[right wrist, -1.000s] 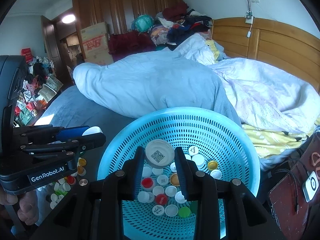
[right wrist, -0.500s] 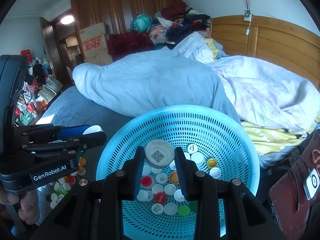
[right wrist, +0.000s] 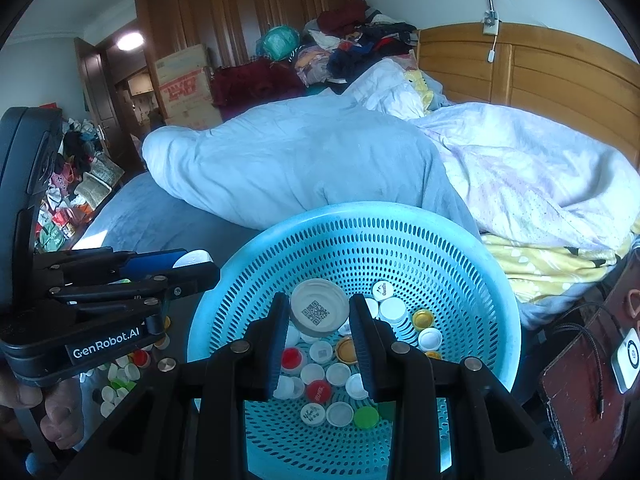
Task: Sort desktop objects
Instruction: 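Hold white caps over the blue basket and open both grippers to drop them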
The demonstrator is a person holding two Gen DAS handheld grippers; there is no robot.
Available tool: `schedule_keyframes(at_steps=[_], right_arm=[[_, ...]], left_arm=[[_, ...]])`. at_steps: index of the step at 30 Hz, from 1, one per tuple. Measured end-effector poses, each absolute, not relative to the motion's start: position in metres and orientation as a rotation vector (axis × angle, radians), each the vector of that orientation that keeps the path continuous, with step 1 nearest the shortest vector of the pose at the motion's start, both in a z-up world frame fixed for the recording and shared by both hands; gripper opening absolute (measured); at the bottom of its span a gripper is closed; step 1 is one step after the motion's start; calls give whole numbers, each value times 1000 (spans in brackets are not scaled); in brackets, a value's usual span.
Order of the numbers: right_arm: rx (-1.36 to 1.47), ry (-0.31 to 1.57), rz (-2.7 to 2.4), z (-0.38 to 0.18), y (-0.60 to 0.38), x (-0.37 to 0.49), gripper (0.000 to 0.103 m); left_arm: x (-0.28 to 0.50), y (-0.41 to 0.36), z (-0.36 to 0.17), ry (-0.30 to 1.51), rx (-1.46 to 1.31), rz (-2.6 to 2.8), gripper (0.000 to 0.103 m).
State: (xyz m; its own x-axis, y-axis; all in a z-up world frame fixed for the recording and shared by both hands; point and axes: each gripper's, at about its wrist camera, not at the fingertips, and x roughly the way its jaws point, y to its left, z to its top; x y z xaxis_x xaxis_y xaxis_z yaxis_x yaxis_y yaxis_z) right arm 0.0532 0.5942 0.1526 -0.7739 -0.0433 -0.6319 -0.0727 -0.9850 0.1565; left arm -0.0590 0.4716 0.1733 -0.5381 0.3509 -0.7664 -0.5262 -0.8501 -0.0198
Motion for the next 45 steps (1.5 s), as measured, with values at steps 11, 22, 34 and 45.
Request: schedule_keyframes(at_steps=[11, 22, 34, 45], right_arm=[[-1066, 286, 2923, 148, 597, 54, 34], [-1071, 286, 2920, 144, 598, 54, 34], [-1062, 291, 2907, 141, 601, 54, 48], [-1015, 308, 2944, 147, 596, 62, 72]], left_arm=[[-58, 476, 167, 305, -1126, 2357, 27], [-59, 477, 165, 312, -1135, 2347, 26], [-58, 479, 162, 340, -1128, 2365, 29], [-54, 418, 167, 279, -1034, 2447, 56]])
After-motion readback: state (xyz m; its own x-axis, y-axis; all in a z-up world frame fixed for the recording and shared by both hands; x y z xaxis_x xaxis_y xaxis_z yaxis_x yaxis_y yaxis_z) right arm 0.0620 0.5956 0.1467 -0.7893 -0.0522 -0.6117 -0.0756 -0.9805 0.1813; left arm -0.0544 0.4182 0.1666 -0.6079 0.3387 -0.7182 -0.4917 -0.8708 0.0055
